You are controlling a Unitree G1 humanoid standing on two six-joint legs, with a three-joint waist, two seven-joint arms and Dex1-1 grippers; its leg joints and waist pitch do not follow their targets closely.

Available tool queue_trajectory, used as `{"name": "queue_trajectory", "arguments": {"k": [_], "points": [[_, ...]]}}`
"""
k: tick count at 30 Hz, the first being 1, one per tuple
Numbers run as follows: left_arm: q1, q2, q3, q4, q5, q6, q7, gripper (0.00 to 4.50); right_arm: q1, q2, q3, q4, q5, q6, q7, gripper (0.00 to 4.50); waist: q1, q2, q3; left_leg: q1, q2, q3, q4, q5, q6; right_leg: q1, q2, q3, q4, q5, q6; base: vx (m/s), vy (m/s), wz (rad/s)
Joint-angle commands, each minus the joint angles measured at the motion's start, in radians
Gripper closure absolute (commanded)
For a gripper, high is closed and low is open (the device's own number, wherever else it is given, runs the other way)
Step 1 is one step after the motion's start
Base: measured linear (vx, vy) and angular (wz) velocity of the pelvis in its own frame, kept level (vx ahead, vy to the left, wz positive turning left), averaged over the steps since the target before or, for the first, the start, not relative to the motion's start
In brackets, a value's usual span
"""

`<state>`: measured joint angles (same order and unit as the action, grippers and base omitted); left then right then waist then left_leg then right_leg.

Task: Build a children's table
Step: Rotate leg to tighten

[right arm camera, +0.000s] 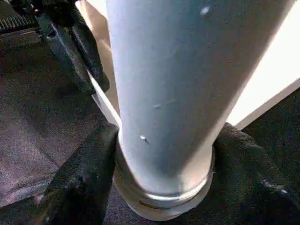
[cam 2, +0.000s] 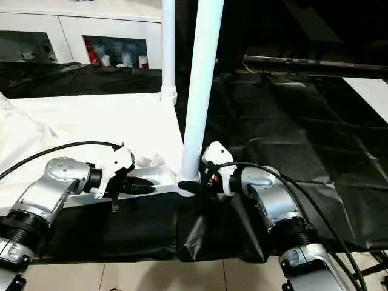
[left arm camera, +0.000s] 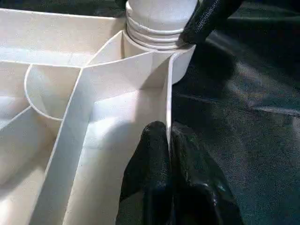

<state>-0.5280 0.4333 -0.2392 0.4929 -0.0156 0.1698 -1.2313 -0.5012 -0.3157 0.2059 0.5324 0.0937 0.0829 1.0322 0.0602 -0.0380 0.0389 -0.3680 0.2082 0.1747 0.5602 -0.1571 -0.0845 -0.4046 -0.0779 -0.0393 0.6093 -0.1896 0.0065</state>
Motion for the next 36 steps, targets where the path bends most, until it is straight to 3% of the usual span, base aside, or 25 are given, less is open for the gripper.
{"name": "queue_trajectory", "arguments": {"k": [1, 4, 6, 7, 8, 11, 13, 15, 16, 17, 21, 22, 24, 26, 29, 30, 36], "points": [[0.019, -0.015, -0.016, 0.003, -0.024, 0.007, -0.022, 4.5, 0.005, 0.005, -0.003, 0.002, 0.006, -0.004, -0.007, 1.77, 0.004, -0.005, -0.054, 0.008, 0.015, 0.006, -0.054, -0.228, 0.036, 0.047, -0.045, 0.031, -0.068, -0.165, -0.216, 0.0, 0.0, 0.0], [0.016, -0.021, -0.014, 0.011, -0.02, 0.005, -0.007, 4.5, 0.006, 0.022, -0.018, 0.02, 0.007, -0.002, -0.047, 1.81, 0.003, -0.005, -0.054, 0.009, 0.016, 0.006, -0.054, -0.233, 0.034, 0.046, -0.045, 0.031, -0.069, -0.172, -0.215, 0.0, 0.0, 0.0], [0.007, -0.037, -0.01, 0.034, -0.008, -0.005, 0.032, 4.5, 0.007, 0.052, -0.046, 0.057, 0.006, -0.003, -0.123, 1.81, -0.001, -0.005, -0.052, 0.008, 0.015, 0.005, -0.056, -0.247, 0.025, 0.044, -0.046, 0.031, -0.072, -0.198, -0.212, 0.0, 0.0, 0.0], [-0.013, -0.071, 0.001, 0.079, 0.007, -0.007, 0.106, 4.5, 0.006, 0.097, -0.091, 0.107, 0.011, -0.005, -0.246, 1.83, -0.002, -0.006, -0.052, 0.008, 0.014, 0.004, -0.056, -0.252, 0.02, 0.045, -0.046, 0.03, -0.072, -0.211, -0.207, 0.0, 0.0, 0.0], [-0.013, -0.071, 0.001, 0.079, 0.007, -0.007, 0.106, 4.5, 0.006, 0.097, -0.091, 0.107, 0.011, -0.005, -0.246, 1.83, -0.006, -0.006, -0.051, 0.009, 0.014, 0.006, -0.056, -0.262, 0.017, 0.04, -0.046, 0.032, -0.075, -0.228, -0.204, 0.0, 0.0, 0.0], [-0.059, -0.142, 0.014, 0.163, 0.036, -0.02, 0.246, 4.5, 0.014, 0.172, -0.154, 0.161, 0.008, -0.021, -0.467, 1.84, -0.008, -0.005, -0.048, 0.016, 0.014, 0.001, -0.06, -0.323, -0.015, 0.034, -0.048, 0.032, -0.086, -0.341, -0.171, 0.0, 0.0, 0.0], [-0.074, -0.165, 0.014, 0.185, 0.044, -0.02, 0.283, 4.5, 0.012, 0.193, -0.168, 0.174, 0.001, -0.013, -0.542, 1.84, -0.007, -0.006, -0.048, 0.012, 0.012, 0.0, -0.061, -0.329, -0.015, 0.035, -0.047, 0.031, -0.088, -0.357, -0.157, 0.0, 0.0, 0.0], [-0.095, -0.194, 0.013, 0.214, 0.056, -0.025, 0.334, 4.5, 0.007, 0.222, -0.18, 0.192, -0.012, -0.013, -0.636, 1.84, -0.006, -0.003, -0.048, 0.016, 0.012, 0.0, -0.061, -0.343, -0.014, 0.03, -0.048, 0.033, -0.092, -0.369, -0.149, 0.0, 0.0, 0.0], [-0.122, -0.232, 0.01, 0.251, 0.073, -0.033, 0.397, 4.5, -0.008, 0.263, -0.187, 0.221, -0.029, -0.024, -0.729, 1.84, -0.006, -0.004, -0.047, 0.012, 0.011, -0.001, -0.063, -0.337, -0.018, 0.031, -0.048, 0.033, -0.092, -0.371, -0.143, 0.0, 0.0, 0.0], [-0.129, -0.243, 0.01, 0.263, 0.078, -0.036, 0.414, 4.5, -0.013, 0.275, -0.188, 0.231, -0.034, -0.029, -0.747, 1.84, -0.006, 0.004, -0.049, 0.018, 0.01, 0.0, -0.062, -0.349, -0.025, 0.027, -0.046, 0.033, -0.095, -0.372, -0.142, 0.0, 0.0, 0.0], [-0.149, -0.274, 0.006, 0.29, 0.09, -0.041, 0.454, 4.5, -0.034, 0.307, -0.18, 0.257, -0.047, -0.047, -0.774, 1.84, -0.003, 0.001, -0.051, 0.014, 0.01, -0.001, -0.061, -0.345, -0.013, 0.03, -0.048, 0.032, -0.093, -0.348, -0.143, 0.0, 0.0, 0.0], [-0.154, -0.283, 0.006, 0.297, 0.095, -0.049, 0.465, 4.5, -0.042, 0.315, -0.173, 0.265, -0.054, -0.061, -0.78, 1.14, -0.002, 0.004, -0.051, 0.014, 0.01, 0.001, -0.06, -0.342, -0.01, 0.03, -0.046, 0.033, -0.093, -0.333, -0.144, 0.0, 0.0, 0.0], [-0.154, -0.287, 0.001, 0.301, 0.099, -0.057, 0.462, 4.5, -0.05, 0.321, -0.171, 0.273, -0.053, -0.079, -0.776, 1.14, -0.001, 0.003, -0.052, 0.01, 0.01, 0.0, -0.061, -0.332, -0.003, 0.034, -0.047, 0.032, -0.09, -0.316, -0.146, 0.0, 0.0, 0.0], [-0.149, -0.279, -0.002, 0.299, 0.1, -0.071, 0.443, 4.5, -0.06, 0.32, -0.173, 0.275, -0.038, -0.104, -0.751, 0.78, 0.0, 0.002, -0.053, 0.008, 0.01, 0.0, -0.061, -0.323, 0.001, 0.036, -0.047, 0.032, -0.088, -0.3, -0.149, 0.0, 0.0, 0.0], [-0.142, -0.253, 0.013, 0.301, 0.092, -0.092, 0.411, 4.5, -0.069, 0.299, -0.176, 0.257, -0.023, -0.114, -0.686, 0.6, -0.001, 0.003, -0.051, 0.007, 0.01, -0.001, -0.063, -0.334, 0.007, 0.038, -0.047, 0.031, -0.089, -0.311, -0.15, 0.0, 0.0, 0.0], [-0.141, -0.249, 0.016, 0.303, 0.091, -0.097, 0.405, 4.5, -0.071, 0.295, -0.176, 0.255, -0.022, -0.117, -0.673, 0.48, -0.001, -0.006, -0.052, 0.007, 0.011, 0.001, -0.062, -0.333, 0.012, 0.037, -0.047, 0.03, -0.091, -0.316, -0.148, 0.0, 0.0, 0.0], [-0.109, -0.181, 0.03, 0.264, 0.062, -0.132, 0.3, 4.5, -0.052, 0.171, -0.162, 0.159, 0.007, -0.044, -0.47, 0.48, 0.003, -0.004, -0.052, 0.002, 0.012, 0.002, -0.059, -0.28, 0.031, 0.043, -0.049, 0.031, -0.087, -0.291, -0.152, 0.0, 0.0, 0.0]]}}
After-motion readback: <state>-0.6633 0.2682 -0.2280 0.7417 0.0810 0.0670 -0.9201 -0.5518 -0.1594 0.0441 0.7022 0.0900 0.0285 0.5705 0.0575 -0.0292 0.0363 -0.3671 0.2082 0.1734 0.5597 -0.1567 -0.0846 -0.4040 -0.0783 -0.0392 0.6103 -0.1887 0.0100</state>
